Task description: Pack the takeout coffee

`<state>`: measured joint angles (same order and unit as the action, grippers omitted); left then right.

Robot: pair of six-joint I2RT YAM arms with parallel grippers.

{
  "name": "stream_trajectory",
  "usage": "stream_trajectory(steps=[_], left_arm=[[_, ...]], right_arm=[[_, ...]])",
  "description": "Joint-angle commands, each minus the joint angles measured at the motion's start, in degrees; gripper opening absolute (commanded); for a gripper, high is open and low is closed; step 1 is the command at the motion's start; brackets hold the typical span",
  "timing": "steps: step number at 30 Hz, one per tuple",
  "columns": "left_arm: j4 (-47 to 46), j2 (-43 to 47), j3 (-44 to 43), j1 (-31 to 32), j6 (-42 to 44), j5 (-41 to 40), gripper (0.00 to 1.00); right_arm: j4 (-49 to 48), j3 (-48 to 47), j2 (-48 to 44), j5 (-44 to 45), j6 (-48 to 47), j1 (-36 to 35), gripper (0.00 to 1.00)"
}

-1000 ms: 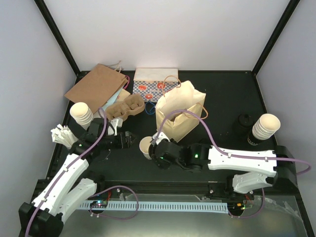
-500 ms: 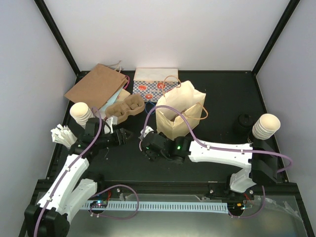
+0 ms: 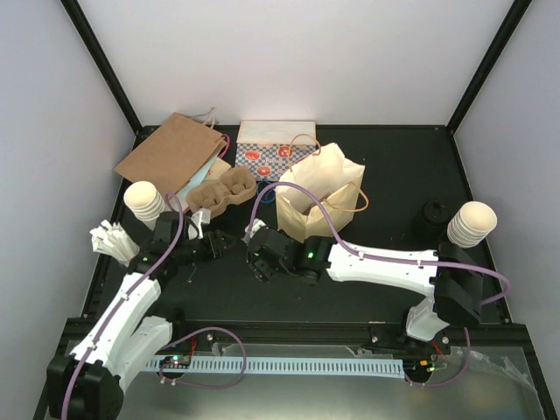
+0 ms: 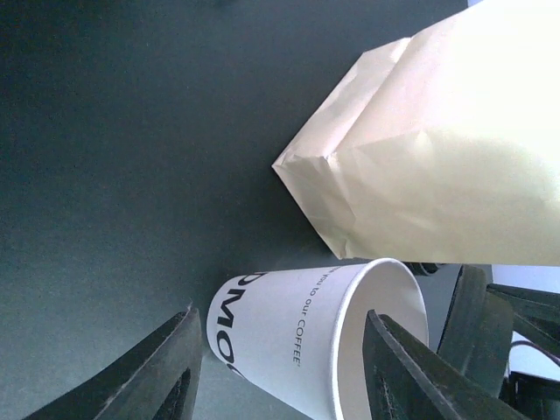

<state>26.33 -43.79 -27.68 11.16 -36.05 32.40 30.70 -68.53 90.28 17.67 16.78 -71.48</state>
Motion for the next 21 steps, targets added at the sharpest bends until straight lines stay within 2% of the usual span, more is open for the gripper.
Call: stream_trajectory(steps=[1, 12, 21], left_arm=[[-3.38, -2.19, 0.2, -0.53, -0.35, 3.82, 0.51], [-5.87, -4.36, 0.78, -0.47, 1.42, 7.07, 0.5], [-6.99, -6.65, 1.14, -0.5, 1.58, 9.04, 0.49]], right_arm=[[-0.07, -1.33, -0.18, -0.55, -0.57, 0.31, 0.77], [-0.44, 0.21, -2.41, -3.5, -1.26, 0.34, 0.76], [0.57, -1.12, 0.98, -1.25, -1.42, 0.34, 0.77]])
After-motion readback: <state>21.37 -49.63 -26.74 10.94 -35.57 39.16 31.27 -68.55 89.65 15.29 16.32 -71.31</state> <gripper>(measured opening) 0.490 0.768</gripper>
